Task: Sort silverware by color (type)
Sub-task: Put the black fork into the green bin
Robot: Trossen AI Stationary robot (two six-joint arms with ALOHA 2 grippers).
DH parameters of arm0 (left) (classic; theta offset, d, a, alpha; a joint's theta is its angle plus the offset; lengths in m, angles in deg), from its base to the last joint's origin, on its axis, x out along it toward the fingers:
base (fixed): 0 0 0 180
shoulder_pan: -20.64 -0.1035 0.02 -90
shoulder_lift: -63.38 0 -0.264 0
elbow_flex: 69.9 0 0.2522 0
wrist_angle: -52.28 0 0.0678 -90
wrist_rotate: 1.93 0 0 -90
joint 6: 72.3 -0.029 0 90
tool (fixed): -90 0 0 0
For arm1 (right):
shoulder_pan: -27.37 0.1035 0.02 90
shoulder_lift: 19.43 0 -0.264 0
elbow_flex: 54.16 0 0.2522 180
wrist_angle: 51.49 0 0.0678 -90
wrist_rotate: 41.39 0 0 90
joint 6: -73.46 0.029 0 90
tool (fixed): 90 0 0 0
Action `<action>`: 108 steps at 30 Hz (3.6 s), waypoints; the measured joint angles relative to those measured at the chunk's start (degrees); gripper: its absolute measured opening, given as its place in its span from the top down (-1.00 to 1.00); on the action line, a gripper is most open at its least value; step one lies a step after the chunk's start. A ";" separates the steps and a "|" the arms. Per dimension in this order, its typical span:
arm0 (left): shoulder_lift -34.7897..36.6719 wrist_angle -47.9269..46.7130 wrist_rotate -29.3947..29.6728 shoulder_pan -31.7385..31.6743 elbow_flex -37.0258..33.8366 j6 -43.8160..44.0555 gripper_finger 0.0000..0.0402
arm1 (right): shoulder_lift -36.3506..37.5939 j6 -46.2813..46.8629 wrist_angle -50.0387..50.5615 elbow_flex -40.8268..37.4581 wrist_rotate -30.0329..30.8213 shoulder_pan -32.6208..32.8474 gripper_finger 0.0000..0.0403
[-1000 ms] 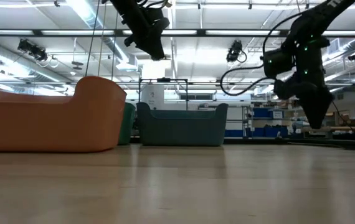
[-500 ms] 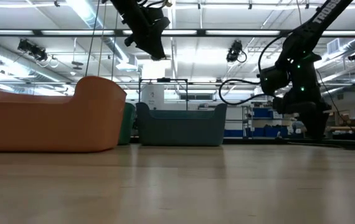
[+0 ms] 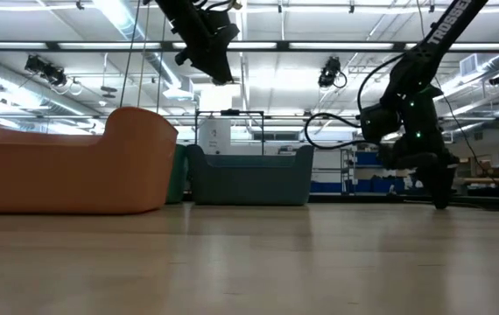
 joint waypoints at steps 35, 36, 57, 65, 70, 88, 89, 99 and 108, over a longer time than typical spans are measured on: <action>0.00 10.47 -8.06 0.51 0.00 10.67 0.45 | 19.95 23.46 -62.10 18.67 -24.26 11.56 0.92; 0.00 11.55 -8.04 0.69 0.00 10.64 0.45 | 19.37 23.99 -64.34 18.67 -22.84 12.09 0.92; -0.98 19.14 -11.74 2.67 0.05 6.11 0.45 | 10.55 22.16 -68.25 18.63 -8.87 18.11 0.91; -2.90 19.71 -11.83 2.64 0.07 6.46 0.45 | 9.90 22.06 -68.28 18.63 -8.30 18.84 0.91; -5.00 21.48 -12.74 2.64 0.04 7.98 0.45 | 9.88 22.04 -67.91 18.63 -8.10 19.51 0.91; -5.67 21.82 -12.18 2.58 0.02 2.86 0.94 | 9.88 21.08 -67.54 18.63 -7.93 19.56 0.64; -5.27 20.69 -11.33 2.37 0.02 1.86 0.94 | 9.88 21.08 -67.59 18.63 -7.97 19.58 0.60; 3.00 -5.29 -3.64 -2.97 0.00 -8.11 0.95 | 12.83 20.97 -67.77 18.63 -8.38 18.61 0.42; 4.07 -30.34 -0.17 -11.66 -5.61 -9.20 0.94 | 15.66 17.24 -66.39 18.63 -10.20 17.51 0.43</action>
